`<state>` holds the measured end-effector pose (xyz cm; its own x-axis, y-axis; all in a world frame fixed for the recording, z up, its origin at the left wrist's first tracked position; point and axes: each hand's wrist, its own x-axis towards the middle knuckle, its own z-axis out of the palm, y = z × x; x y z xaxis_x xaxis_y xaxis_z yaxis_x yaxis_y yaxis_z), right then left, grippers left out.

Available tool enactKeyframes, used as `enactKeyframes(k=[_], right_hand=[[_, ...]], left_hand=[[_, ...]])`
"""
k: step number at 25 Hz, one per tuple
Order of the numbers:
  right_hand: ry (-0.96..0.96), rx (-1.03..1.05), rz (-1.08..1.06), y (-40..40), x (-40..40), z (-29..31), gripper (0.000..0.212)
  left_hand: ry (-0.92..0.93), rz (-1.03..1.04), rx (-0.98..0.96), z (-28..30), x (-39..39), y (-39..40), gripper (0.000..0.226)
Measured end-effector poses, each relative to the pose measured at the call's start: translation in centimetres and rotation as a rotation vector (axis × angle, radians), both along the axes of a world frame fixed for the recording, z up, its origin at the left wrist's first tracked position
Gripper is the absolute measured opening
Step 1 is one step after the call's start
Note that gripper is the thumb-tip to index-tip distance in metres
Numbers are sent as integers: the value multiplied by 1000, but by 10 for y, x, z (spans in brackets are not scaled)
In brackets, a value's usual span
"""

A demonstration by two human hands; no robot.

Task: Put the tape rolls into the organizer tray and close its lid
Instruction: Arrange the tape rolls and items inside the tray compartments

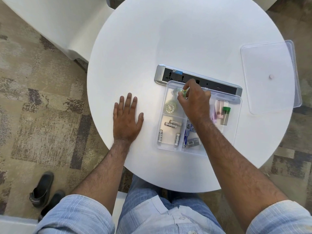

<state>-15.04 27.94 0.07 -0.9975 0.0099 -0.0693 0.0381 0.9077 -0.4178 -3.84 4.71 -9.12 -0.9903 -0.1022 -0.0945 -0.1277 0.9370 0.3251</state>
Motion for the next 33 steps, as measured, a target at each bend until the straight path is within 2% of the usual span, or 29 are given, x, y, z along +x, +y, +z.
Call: enactKeyframes(k=[5, 15, 22, 27, 33], right_hand=[[11, -59, 5, 8, 7, 7, 21], [6, 65, 290, 7, 0, 4, 24], [76, 149, 363, 12, 7, 6, 24], [17, 209, 484, 6, 1, -5, 28], [-45, 264, 529, 10, 4, -9, 32]], left_hand=[[-1, -1, -5, 1, -1, 0, 67], [-13, 1, -10, 0, -1, 1, 68], [-19, -3, -13, 0, -1, 0, 68], [-25, -7, -16, 1, -1, 0, 69], [-18, -6, -17, 1, -1, 0, 68]])
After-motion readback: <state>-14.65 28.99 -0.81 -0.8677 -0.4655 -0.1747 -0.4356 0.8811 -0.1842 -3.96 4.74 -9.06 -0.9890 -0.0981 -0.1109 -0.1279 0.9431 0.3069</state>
